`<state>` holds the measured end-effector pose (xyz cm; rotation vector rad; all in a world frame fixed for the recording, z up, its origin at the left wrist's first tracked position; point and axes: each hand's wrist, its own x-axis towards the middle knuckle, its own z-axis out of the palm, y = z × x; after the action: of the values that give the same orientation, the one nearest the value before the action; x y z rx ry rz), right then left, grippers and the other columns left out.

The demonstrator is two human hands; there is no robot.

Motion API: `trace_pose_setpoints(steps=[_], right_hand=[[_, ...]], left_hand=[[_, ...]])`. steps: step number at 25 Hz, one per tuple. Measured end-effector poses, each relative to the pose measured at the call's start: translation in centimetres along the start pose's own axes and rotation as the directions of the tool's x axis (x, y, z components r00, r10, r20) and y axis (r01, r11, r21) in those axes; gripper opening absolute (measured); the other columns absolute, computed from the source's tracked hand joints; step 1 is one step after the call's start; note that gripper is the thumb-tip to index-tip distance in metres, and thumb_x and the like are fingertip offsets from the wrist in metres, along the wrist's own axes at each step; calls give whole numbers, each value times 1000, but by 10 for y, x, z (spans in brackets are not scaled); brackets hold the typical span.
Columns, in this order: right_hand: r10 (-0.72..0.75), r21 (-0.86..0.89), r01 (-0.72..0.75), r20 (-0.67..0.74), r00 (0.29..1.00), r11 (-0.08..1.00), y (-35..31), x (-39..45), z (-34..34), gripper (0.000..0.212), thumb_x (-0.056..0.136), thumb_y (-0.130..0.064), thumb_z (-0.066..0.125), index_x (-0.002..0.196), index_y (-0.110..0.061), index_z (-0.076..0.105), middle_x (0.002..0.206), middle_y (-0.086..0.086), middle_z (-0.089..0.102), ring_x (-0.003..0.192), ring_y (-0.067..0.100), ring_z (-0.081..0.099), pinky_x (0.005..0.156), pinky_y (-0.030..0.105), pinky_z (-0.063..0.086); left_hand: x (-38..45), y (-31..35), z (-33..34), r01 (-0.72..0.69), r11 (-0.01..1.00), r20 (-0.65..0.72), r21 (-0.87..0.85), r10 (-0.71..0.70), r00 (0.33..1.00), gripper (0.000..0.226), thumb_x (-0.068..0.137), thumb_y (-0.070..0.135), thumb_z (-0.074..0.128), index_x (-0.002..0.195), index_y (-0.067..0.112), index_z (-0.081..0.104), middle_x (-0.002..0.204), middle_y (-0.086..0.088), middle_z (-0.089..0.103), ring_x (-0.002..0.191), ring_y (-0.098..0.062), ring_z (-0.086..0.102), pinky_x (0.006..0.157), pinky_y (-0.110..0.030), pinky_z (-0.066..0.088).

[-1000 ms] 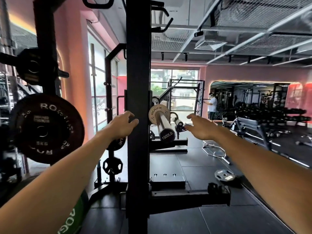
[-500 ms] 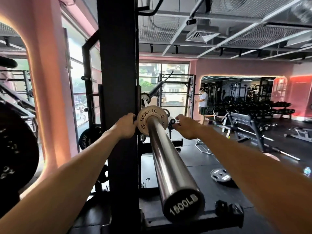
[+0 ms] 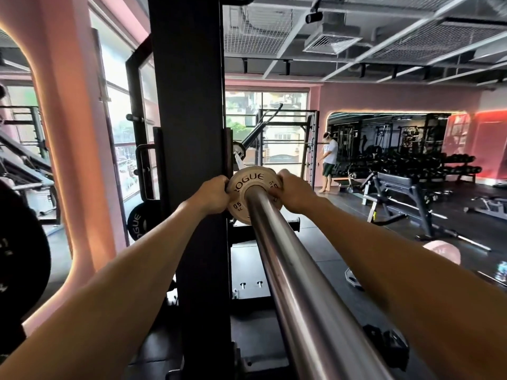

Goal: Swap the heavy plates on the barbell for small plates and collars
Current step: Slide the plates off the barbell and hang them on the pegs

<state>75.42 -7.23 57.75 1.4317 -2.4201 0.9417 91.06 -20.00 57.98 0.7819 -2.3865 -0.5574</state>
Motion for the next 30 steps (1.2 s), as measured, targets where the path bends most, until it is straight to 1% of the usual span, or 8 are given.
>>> trace_pose_setpoints(steps=[4, 7, 12, 16, 19, 25, 28, 30], right_hand=[[-60, 40, 58, 42, 997, 998, 0, -19, -19, 22, 86, -33, 69, 90, -16, 55, 80, 2, 60, 75, 25, 61, 66, 28, 42], [-80, 123, 70, 85, 993, 990, -5, -43, -34, 19, 86, -28, 71, 90, -15, 59, 69, -3, 62, 59, 18, 62, 55, 24, 48], [-81, 173, 59, 121, 989, 983, -17, -94, -57, 20, 85, -27, 72, 92, -13, 60, 70, 0, 64, 61, 23, 65, 60, 31, 53], [-92, 198, 66, 124, 988, 978, -30, -154, -80, 19, 86, -28, 71, 94, -14, 61, 74, 0, 66, 58, 17, 64, 53, 23, 47], [-129, 207, 102, 121, 984, 973, -41, -207, -101, 16, 87, -29, 69, 93, -17, 59, 73, -1, 65, 57, 16, 63, 53, 23, 46], [-192, 262, 150, 141, 971, 953, -61, -304, -140, 10, 88, -23, 69, 89, -19, 60, 73, 3, 69, 63, 24, 69, 70, 42, 59], [-201, 342, 138, 155, 967, 929, -74, -346, -158, 19, 87, -19, 70, 101, -9, 62, 74, 2, 68, 64, 25, 69, 71, 43, 58], [-211, 381, 137, 159, 964, 914, -89, -364, -163, 20, 88, -19, 70, 104, -9, 62, 75, 3, 68, 64, 25, 69, 71, 41, 59]], left_hand=[[-17, 4, -2, -15, 1000, -20, 18, 15, 1000, 11, 93, 19, 60, 100, 11, 58, 107, -11, 67, 95, -29, 66, 80, -40, 57], [-38, 15, -8, -26, 995, -45, 94, 30, 999, 14, 91, 19, 60, 102, 9, 61, 106, -11, 68, 95, -28, 65, 76, -36, 56], [-94, 36, -21, -11, 999, -29, 40, 12, 1000, 6, 91, 16, 60, 96, 12, 59, 97, -10, 67, 77, -24, 68, 53, -30, 57], [-154, 56, -34, -19, 999, -69, 35, 21, 997, 13, 90, 16, 60, 100, 9, 63, 97, -11, 68, 80, -26, 69, 57, -36, 60], [-210, 77, -44, -10, 1000, -78, -15, 9, 997, 9, 90, 13, 60, 98, 10, 62, 96, -12, 67, 74, -25, 70, 52, -34, 60], [-314, 114, -67, -19, 999, -92, -34, 15, 996, 6, 90, 11, 61, 85, 13, 58, 95, -13, 68, 78, -27, 71, 63, -43, 61], [-359, 130, -83, -39, 996, -117, 79, 48, 992, 1, 89, 11, 60, 89, 12, 59, 96, -11, 68, 86, -28, 68, 73, -41, 60], [-381, 135, -100, -19, 993, -135, 120, 36, 990, 9, 89, 10, 59, 98, 9, 62, 98, -10, 67, 89, -27, 65, 77, -38, 57]])
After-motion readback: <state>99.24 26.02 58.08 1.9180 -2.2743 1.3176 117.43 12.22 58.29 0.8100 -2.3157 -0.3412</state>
